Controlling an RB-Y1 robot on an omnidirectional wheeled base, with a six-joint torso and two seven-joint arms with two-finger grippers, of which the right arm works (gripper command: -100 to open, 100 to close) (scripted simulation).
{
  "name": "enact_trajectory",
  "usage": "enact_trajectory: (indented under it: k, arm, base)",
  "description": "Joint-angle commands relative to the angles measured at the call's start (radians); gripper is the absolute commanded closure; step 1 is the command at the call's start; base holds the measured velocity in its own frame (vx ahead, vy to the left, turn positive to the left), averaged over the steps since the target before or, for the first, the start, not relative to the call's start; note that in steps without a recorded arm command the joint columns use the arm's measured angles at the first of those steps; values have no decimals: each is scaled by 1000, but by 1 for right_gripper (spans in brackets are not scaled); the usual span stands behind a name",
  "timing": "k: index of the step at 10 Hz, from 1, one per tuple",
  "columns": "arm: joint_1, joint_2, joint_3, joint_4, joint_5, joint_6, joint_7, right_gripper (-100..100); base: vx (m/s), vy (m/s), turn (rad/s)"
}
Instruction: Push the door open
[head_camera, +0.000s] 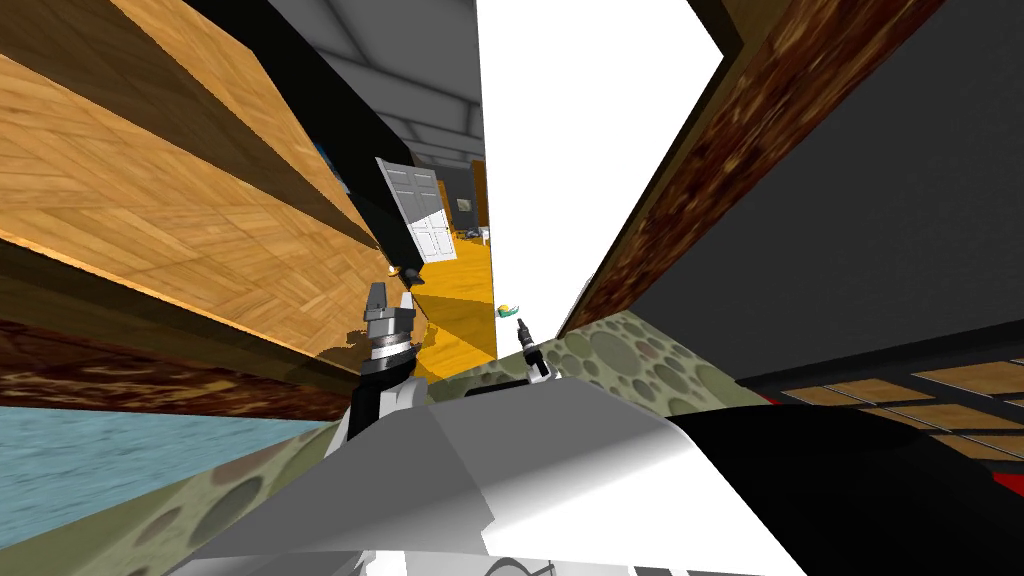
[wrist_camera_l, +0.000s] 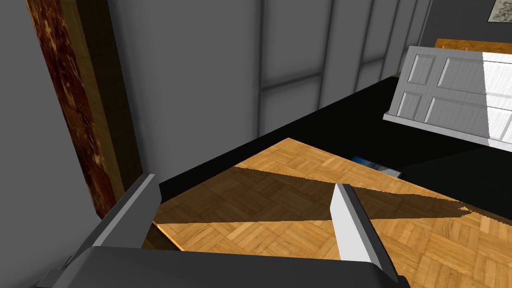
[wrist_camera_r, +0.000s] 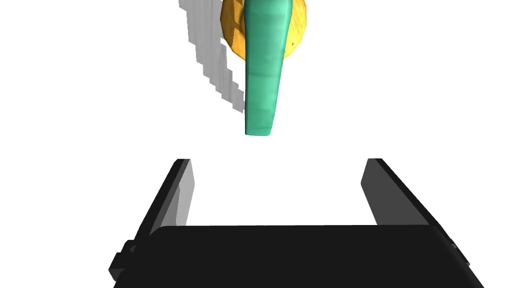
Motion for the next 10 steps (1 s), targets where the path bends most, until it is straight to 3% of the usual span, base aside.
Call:
enact_trajectory:
  k: [1, 3, 5, 6, 7, 10]
  arm:
    - [-11, -8, -6, 19, -3, -10, 0, -100]
    - [-13, 3, -10, 24, -5, -11, 1, -100]
    - [-15, 33, -14, 29, -7, -13, 1, -100]
    - [-12, 23, -12, 24, -6, -12, 1, -100]
    - [-12, 23, -12, 24, -6, -12, 1, 100]
    - [-12, 23, -12, 24, -6, -12, 1, 100]
  base:
    - [220, 38, 28]
    - [196, 54, 23]
    - [202, 42, 22]
    - [87, 17, 5]
    - [-11, -1, -5]
    - [-14, -4, 8]
